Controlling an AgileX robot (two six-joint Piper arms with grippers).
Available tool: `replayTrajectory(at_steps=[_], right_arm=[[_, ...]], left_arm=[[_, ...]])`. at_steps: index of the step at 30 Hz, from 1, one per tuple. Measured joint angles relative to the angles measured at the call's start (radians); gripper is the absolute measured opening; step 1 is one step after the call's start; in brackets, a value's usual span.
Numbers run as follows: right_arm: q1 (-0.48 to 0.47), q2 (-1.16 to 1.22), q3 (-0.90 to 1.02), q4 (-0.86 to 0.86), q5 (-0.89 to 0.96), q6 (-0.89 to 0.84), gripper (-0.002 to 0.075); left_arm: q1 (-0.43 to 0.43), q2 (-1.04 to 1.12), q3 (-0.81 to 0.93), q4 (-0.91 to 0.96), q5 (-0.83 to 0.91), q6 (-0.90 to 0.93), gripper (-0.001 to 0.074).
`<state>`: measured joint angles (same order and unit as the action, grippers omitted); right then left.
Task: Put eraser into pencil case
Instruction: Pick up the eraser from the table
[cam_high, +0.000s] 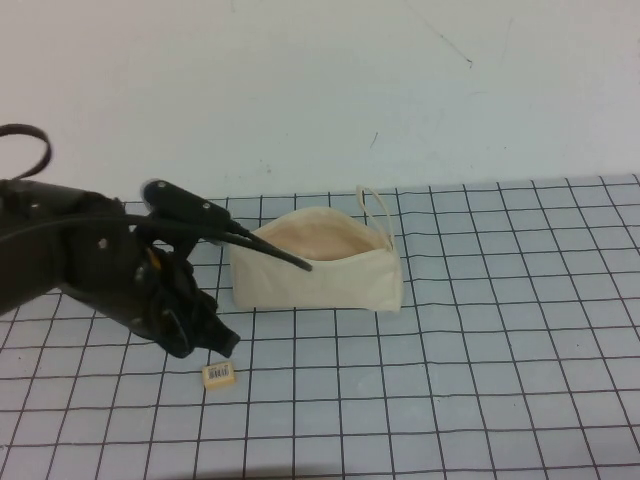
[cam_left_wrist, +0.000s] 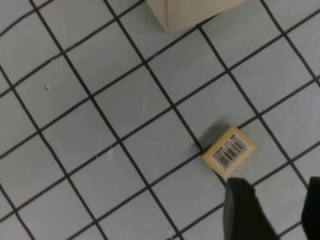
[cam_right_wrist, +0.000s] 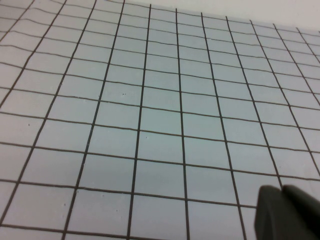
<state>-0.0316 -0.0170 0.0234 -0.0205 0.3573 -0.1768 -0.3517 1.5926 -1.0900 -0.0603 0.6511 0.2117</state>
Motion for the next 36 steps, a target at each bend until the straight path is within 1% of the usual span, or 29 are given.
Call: replayTrajectory(at_steps=[2,4,15,18,23,25,28,30,32,35,36], right_arm=[[0.0,0.0,0.0,0.0,0.0,0.0,-0.0001],[0.0,0.0,0.0,0.0,0.0,0.0,-0.0001],[0.0,0.0,0.0,0.0,0.0,0.0,-0.0001],[0.0,0.0,0.0,0.0,0.0,0.0,-0.0001],[0.0,0.0,0.0,0.0,0.0,0.0,-0.0001],[0.0,0.0,0.0,0.0,0.0,0.0,-0.0001],[0.0,0.0,0.0,0.0,0.0,0.0,-0.0001],[0.0,0.0,0.0,0.0,0.0,0.0,-0.0001],[0.0,0.0,0.0,0.0,0.0,0.0,-0.0001],[0.0,0.0,0.0,0.0,0.0,0.0,-0.0001],[0.0,0.0,0.0,0.0,0.0,0.0,-0.0001]], left_arm=[[-0.002,0.03,-0.011,0.004,-0.008,0.027,0.026],[-0.002,0.068,-0.015,0.004,-0.016,0.069,0.0291],[-0.002,0.267,-0.038,0.004,-0.08,0.125,0.0298],[-0.002,0.294,-0.055,0.004,-0.087,0.127,0.0312],[-0.004,0.315,-0.08,-0.002,-0.091,0.13,0.0355],[-0.008,0.322,-0.08,-0.002,-0.091,0.13,0.0358],[-0.008,0.326,-0.08,-0.002,-0.091,0.13,0.0352],[-0.008,0.326,-0.08,-0.002,-0.091,0.13,0.0333],[-0.008,0.326,-0.08,-0.002,-0.091,0.13,0.0292],[-0.008,0.326,-0.08,-0.002,-0.091,0.13,0.0196],[-0.008,0.326,-0.08,-0.002,-0.091,0.13,0.0181]])
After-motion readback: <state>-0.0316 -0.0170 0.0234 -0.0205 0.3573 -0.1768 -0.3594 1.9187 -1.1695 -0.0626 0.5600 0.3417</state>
